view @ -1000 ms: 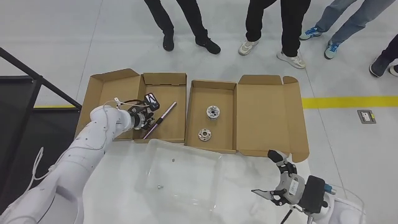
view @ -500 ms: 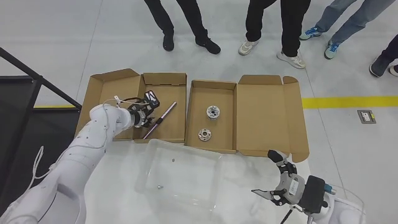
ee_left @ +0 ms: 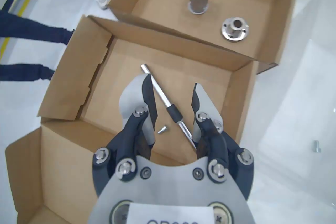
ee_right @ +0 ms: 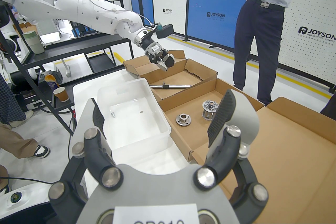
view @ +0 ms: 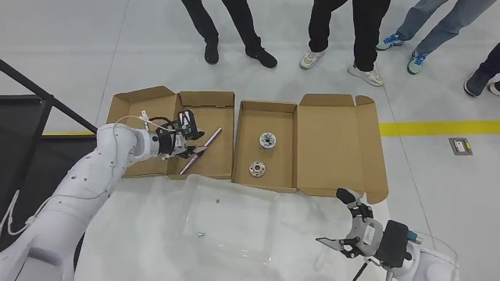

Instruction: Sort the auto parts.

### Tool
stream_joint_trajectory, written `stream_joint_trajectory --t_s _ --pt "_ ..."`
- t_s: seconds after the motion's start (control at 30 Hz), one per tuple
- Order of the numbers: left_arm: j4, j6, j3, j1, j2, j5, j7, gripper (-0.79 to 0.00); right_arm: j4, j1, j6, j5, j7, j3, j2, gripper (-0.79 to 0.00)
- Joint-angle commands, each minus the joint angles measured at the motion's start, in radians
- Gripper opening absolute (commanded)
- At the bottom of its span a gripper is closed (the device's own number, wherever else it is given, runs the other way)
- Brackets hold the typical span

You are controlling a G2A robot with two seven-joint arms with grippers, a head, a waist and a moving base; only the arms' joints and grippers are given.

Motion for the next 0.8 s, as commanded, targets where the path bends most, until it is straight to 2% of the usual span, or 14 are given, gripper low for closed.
stream_joint_trajectory --t_s 0.0,0.03,0.07,0.1,0.13,0.17,0.63,0.7,0.77 --pt "-0.144 -0.045 -0.039 0.056 0.042 0.031 -0.010 -0.409 0.000 0.000 0.000 0.000 0.000 0.000 0.000 0.000" --pt "-0.217 -0.054 -0.055 0.090 0.062 0.047 -0.018 -0.391 0.000 0.000 0.000 0.000 0.000 0.000 0.000 0.000" --pt "-0.285 -0.054 -0.070 0.126 0.083 0.057 -0.030 -0.317 0.000 0.000 0.000 0.000 0.000 0.000 0.000 0.000" --pt "-0.351 -0.054 -0.080 0.161 0.103 0.068 -0.051 -0.231 0.000 0.000 0.000 0.000 0.000 0.000 0.000 0.000" --pt "-0.414 -0.054 -0.085 0.194 0.123 0.068 -0.070 -0.022 0.000 0.000 0.000 0.000 0.000 0.000 0.000 0.000" --pt "-0.462 -0.054 -0.092 0.221 0.143 0.057 -0.087 0.000 0.000 0.000 0.000 0.000 0.000 0.000 0.000 0.000" --pt "-0.461 -0.052 -0.091 0.226 0.143 0.057 -0.091 0.000 0.000 0.000 0.000 0.000 0.000 0.000 0.000 0.000" --pt "-0.496 -0.039 -0.089 0.249 0.143 0.054 -0.118 0.000 0.000 0.000 0.000 0.000 0.000 0.000 0.000 0.000" --pt "-0.536 -0.048 -0.088 0.256 0.145 0.072 -0.190 0.000 0.000 0.000 0.000 0.000 0.000 0.000 0.000 0.000"
